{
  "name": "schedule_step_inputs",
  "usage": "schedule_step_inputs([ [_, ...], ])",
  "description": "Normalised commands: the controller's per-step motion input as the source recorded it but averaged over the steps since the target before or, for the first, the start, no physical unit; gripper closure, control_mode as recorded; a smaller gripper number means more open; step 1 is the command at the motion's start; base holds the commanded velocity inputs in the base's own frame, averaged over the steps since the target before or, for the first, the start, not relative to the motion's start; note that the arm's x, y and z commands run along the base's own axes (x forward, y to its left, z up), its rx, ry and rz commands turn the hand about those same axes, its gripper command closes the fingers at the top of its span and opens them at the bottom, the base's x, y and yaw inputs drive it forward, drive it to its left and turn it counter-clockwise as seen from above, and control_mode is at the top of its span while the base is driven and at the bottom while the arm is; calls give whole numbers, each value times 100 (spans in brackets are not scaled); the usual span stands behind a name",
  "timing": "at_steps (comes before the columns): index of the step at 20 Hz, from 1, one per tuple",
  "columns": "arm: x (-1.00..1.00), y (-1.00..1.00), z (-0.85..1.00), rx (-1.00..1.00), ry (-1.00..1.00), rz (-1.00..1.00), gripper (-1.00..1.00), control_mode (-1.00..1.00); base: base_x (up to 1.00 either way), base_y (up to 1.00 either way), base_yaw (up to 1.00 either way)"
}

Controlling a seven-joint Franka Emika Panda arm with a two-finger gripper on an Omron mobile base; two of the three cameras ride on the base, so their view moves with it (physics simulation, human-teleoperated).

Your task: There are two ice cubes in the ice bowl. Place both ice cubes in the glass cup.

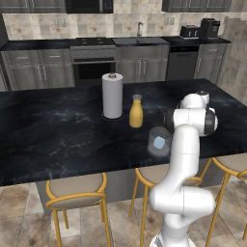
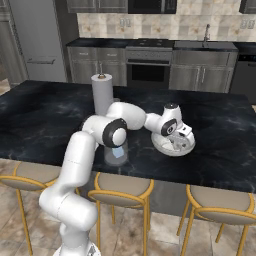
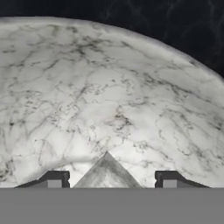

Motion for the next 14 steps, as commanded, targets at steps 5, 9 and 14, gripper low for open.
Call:
schedule_step_inputs([
  [5, 0, 0, 0, 0, 0, 0, 100, -100, 0, 0, 0],
  [9, -23, 0, 2, 0, -2, 0, 100, -100, 0, 0, 0],
  [14, -41, 2, 59, 0, -13, 0, 100, -100, 0, 0, 0],
])
